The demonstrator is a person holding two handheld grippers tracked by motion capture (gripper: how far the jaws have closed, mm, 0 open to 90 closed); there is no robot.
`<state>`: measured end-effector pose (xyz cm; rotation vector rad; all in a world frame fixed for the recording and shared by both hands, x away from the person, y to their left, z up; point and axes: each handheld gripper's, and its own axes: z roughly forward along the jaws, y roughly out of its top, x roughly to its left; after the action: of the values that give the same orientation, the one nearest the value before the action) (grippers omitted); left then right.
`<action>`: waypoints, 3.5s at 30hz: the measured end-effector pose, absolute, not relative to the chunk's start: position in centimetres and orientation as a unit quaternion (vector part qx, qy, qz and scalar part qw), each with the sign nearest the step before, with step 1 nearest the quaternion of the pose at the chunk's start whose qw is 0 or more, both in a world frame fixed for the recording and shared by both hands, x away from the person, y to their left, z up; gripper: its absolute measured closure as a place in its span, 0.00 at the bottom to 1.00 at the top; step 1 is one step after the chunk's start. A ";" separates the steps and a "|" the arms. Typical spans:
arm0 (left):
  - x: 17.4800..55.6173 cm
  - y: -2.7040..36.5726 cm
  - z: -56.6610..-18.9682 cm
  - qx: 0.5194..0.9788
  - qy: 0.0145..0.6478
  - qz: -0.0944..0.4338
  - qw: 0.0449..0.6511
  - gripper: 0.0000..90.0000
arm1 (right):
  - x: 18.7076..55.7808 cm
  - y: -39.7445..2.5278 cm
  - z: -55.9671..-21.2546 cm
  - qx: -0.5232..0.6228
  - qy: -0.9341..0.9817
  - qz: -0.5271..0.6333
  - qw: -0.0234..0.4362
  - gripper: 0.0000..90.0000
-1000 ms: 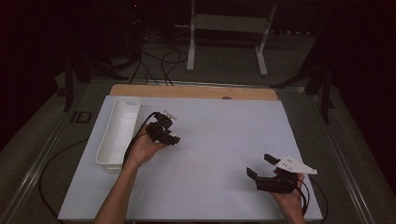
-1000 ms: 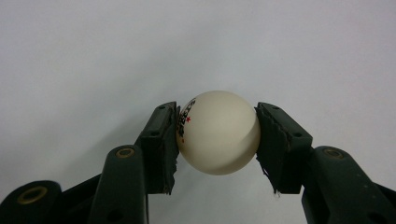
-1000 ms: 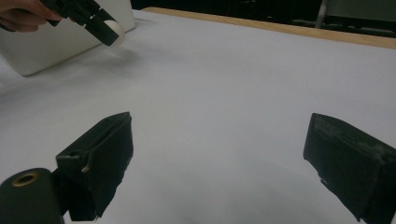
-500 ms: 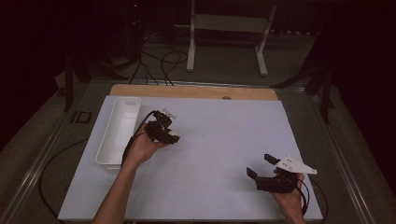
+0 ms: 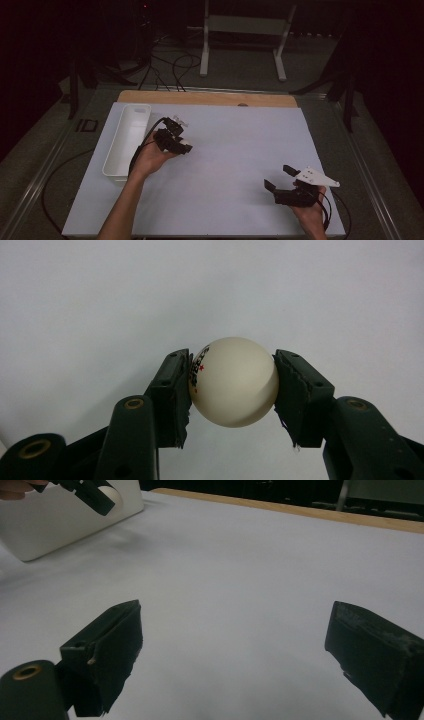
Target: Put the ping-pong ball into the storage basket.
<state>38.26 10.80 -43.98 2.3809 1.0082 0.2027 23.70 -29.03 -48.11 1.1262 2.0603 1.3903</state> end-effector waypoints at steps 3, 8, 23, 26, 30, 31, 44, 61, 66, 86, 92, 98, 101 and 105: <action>38.2 10.9 -43.9 0.884 0.373 0.074 0.271 0.57 | 23.7 -29.0 -48.1 0.403 0.740 0.498 0.206 0.09; 38.0 11.1 -43.5 0.886 0.367 0.072 0.275 0.57 | 23.7 -29.0 -48.1 0.401 0.740 0.499 0.206 0.09; 37.7 11.6 -42.5 0.888 0.356 0.071 0.282 0.57 | 23.7 -29.0 -48.2 0.402 0.740 0.499 0.205 0.09; 37.6 11.6 -42.3 0.888 0.353 0.071 0.284 0.57 | 23.7 -28.9 -48.2 0.402 0.740 0.498 0.206 0.09; 37.5 11.8 -42.0 0.888 0.350 0.069 0.289 0.57 | 23.7 -28.9 -48.2 0.403 0.740 0.498 0.206 0.09; 37.5 11.8 -41.9 0.889 0.348 0.069 0.289 0.57 | 23.7 -28.9 -48.2 0.402 0.740 0.498 0.206 0.09; 37.4 12.4 -41.4 0.890 0.339 0.068 0.297 0.57 | 23.7 -28.9 -48.2 0.402 0.740 0.499 0.206 0.09; 37.2 13.1 -40.7 0.892 0.329 0.071 0.303 0.57 | 23.7 -28.8 -48.2 0.403 0.740 0.498 0.205 0.09; 37.2 13.4 -40.5 0.892 0.327 0.071 0.305 0.57 | 23.7 -28.8 -48.2 0.403 0.740 0.498 0.205 0.09; 37.1 14.1 -39.9 0.891 0.324 0.078 0.309 0.57 | 23.6 -28.9 -48.1 0.403 0.738 0.500 0.207 0.09; 37.0 14.2 -39.8 0.889 0.326 0.078 0.310 0.57 | 23.6 -28.9 -48.1 0.403 0.738 0.500 0.207 0.09; 37.0 14.5 -39.8 0.889 0.328 0.080 0.308 0.57 | 23.6 -28.9 -48.1 0.403 0.738 0.500 0.207 0.09; 37.0 14.6 -39.7 0.889 0.328 0.081 0.308 0.57 | 23.6 -28.9 -48.1 0.403 0.738 0.500 0.206 0.09; 37.0 14.7 -39.6 0.889 0.328 0.082 0.308 0.57 | 23.6 -28.9 -48.1 0.404 0.738 0.500 0.206 0.09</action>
<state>36.96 14.69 -39.64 2.3504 0.8683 0.2159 23.62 -28.87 -48.14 1.1252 2.0562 1.3932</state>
